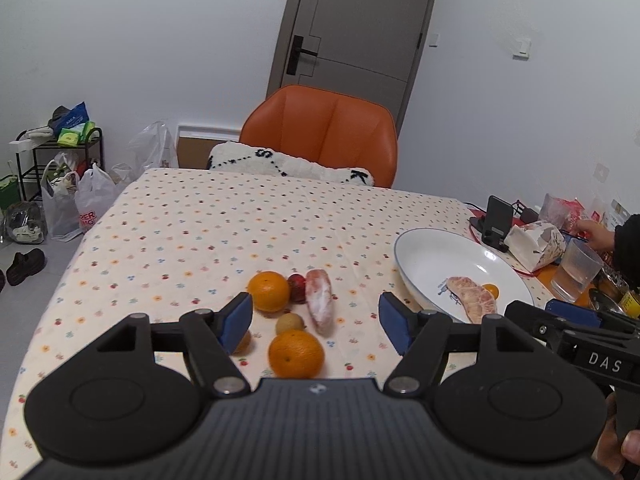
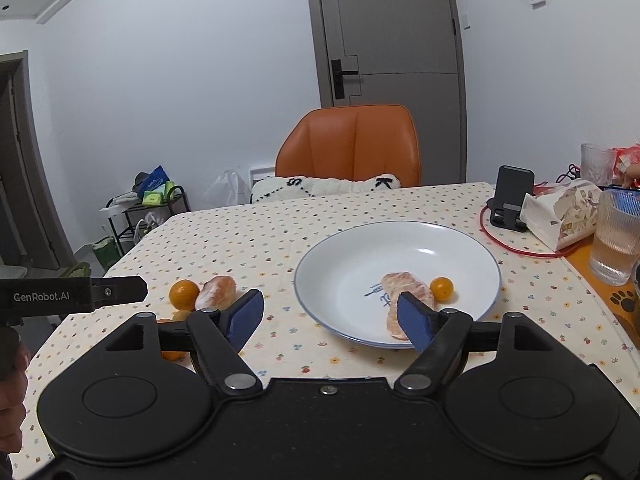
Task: Organize fruits
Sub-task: 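Move both open grippers back toward the fruit pile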
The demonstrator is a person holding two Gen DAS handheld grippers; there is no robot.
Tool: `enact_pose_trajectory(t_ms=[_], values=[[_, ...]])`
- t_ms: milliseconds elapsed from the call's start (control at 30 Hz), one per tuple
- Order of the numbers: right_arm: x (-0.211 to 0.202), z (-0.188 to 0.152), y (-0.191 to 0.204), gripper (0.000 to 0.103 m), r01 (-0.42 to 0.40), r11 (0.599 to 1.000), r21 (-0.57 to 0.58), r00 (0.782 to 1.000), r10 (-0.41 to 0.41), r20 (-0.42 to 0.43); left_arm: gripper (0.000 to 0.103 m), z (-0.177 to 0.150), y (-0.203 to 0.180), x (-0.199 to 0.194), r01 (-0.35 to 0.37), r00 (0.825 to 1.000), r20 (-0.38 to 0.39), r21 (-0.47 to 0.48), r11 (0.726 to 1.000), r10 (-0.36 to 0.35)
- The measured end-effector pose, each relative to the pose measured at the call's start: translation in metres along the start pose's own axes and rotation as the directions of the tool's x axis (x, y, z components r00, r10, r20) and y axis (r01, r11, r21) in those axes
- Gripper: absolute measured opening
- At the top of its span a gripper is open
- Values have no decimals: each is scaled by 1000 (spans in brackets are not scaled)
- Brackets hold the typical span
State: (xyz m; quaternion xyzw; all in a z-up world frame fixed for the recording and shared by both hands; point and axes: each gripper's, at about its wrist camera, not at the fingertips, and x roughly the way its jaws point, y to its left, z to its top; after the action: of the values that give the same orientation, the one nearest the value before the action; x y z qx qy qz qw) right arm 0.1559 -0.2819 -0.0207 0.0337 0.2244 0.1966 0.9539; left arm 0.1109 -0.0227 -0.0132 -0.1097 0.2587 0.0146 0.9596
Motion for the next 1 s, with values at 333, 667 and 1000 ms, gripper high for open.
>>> enact_pose_trajectory(t_ms=[333, 667, 1000], values=[[-3, 0, 17, 77, -10, 999, -32, 1000, 10, -2, 68, -4, 20, -11, -20, 1000, 5, -28, 999, 20], [5, -9, 27, 83, -73, 997, -5, 996, 73, -46, 79, -13, 32, -15, -51, 999, -7, -27, 998, 50], [19, -19, 33, 91, -149, 988, 43, 983, 153, -98, 80, -24, 40, -3, -62, 997, -43, -24, 998, 61]])
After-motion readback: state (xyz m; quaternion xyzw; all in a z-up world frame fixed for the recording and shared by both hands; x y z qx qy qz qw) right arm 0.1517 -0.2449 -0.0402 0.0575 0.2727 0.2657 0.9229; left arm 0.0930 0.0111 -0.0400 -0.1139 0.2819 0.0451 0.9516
